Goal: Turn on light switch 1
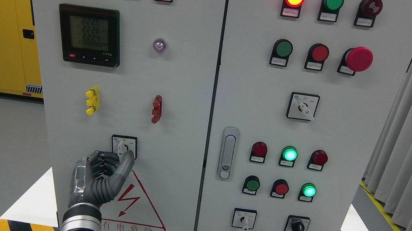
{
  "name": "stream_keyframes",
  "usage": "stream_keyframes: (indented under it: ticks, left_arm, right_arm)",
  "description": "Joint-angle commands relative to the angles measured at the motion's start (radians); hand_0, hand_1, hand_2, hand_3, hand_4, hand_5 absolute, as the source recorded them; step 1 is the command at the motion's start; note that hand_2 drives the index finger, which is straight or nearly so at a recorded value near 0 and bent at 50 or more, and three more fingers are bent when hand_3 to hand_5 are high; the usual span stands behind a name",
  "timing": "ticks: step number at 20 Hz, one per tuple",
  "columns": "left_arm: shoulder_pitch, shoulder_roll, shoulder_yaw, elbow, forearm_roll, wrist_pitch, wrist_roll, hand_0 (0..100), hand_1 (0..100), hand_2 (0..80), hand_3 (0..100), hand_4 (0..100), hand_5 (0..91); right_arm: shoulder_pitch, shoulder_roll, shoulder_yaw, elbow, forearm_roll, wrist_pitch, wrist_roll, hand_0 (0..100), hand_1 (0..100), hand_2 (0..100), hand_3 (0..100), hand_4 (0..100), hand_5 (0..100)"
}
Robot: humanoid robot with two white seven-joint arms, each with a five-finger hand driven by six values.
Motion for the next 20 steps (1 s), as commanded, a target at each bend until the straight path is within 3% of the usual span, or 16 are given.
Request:
stream_keyframes:
  ticks: [1, 20]
  left_arm:
    - [-0.008, -0.005, -0.002, 0.006, -0.001, 0.000, -0.004, 25, 64, 55.9, 87, 83, 80.2]
    - [-0.013, -0.006, 0.000, 0.006, 0.008, -0.004, 0.028, 27, 62, 56.2, 88, 84, 79.8]
  right_arm:
    - [0.000, 0.000, 0.000, 0.000, 0.000, 0.000, 0.000, 0, 50, 4, 0, 0, 0]
    - [0.000, 0.000, 0.000, 0.000, 0.000, 0.000, 0.000, 0, 50, 4, 0, 0, 0]
